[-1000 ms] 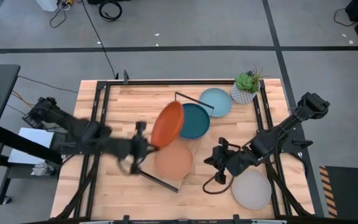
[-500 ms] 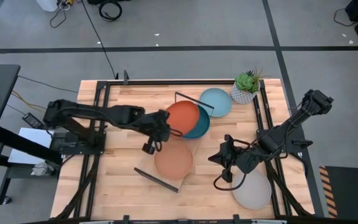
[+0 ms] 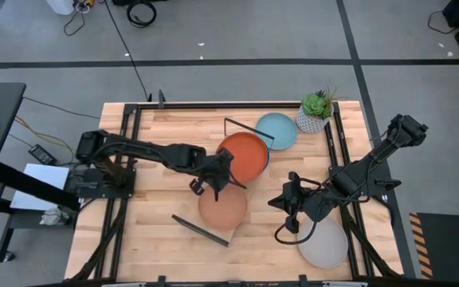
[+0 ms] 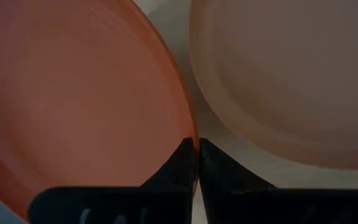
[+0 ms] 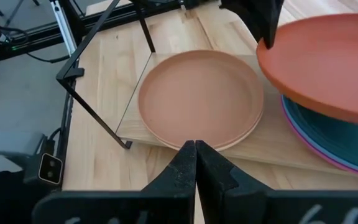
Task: Place and stack plates onto a shelf
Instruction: Stack the orange plate on top of the dark blue plate on the shelf, then stack the white plate on top of the brown plate on the shelf
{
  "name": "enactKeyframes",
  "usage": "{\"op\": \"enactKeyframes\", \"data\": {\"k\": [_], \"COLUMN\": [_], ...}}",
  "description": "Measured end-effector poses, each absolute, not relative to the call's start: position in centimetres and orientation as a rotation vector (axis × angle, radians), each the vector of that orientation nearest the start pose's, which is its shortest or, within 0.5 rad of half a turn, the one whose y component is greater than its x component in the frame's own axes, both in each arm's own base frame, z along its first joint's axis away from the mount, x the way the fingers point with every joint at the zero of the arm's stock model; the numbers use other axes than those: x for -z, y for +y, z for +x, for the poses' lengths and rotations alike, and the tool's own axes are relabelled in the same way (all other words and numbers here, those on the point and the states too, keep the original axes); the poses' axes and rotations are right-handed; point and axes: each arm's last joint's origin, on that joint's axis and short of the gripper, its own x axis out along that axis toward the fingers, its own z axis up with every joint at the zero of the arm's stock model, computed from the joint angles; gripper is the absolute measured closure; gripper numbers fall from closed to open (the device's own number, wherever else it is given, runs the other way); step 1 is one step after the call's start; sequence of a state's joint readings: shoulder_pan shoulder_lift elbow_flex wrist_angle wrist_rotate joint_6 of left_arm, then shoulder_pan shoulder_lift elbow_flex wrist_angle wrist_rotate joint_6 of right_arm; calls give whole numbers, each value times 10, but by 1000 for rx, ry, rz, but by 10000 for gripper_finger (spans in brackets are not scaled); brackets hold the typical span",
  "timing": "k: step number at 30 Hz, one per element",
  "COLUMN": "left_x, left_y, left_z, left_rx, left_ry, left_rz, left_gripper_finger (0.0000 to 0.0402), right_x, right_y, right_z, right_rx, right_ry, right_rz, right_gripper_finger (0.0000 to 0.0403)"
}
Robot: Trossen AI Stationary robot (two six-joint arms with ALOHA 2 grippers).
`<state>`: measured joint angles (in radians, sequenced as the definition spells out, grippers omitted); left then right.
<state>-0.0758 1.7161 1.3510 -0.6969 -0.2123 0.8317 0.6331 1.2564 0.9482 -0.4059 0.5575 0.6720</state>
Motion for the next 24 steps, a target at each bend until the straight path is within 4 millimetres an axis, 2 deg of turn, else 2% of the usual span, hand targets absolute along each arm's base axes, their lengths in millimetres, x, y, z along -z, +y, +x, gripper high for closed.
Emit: {"op": "enactKeyframes", "data": {"k": [4, 12, 18, 24], "left_x": [-242, -243, -245, -249], "left_y": [-12, 2, 2, -3], "left_z": [359, 361, 363, 367], "left_rx": [312, 257, 272, 46], "left_ry": [1074, 1070, 1035, 1033], "left_rz": [895, 833, 812, 823], "left_gripper_finger": [385, 362, 321, 290], "right_x": [-277, -277, -277, -277], "right_y": [141, 141, 141, 141], "right_z": [219, 219, 219, 219], "right_rx": [121, 136, 136, 133], "right_ry": [578, 571, 570, 570], "right_rz": [235, 226, 218, 208], "right_gripper_finger": [392, 392, 392, 392]}}
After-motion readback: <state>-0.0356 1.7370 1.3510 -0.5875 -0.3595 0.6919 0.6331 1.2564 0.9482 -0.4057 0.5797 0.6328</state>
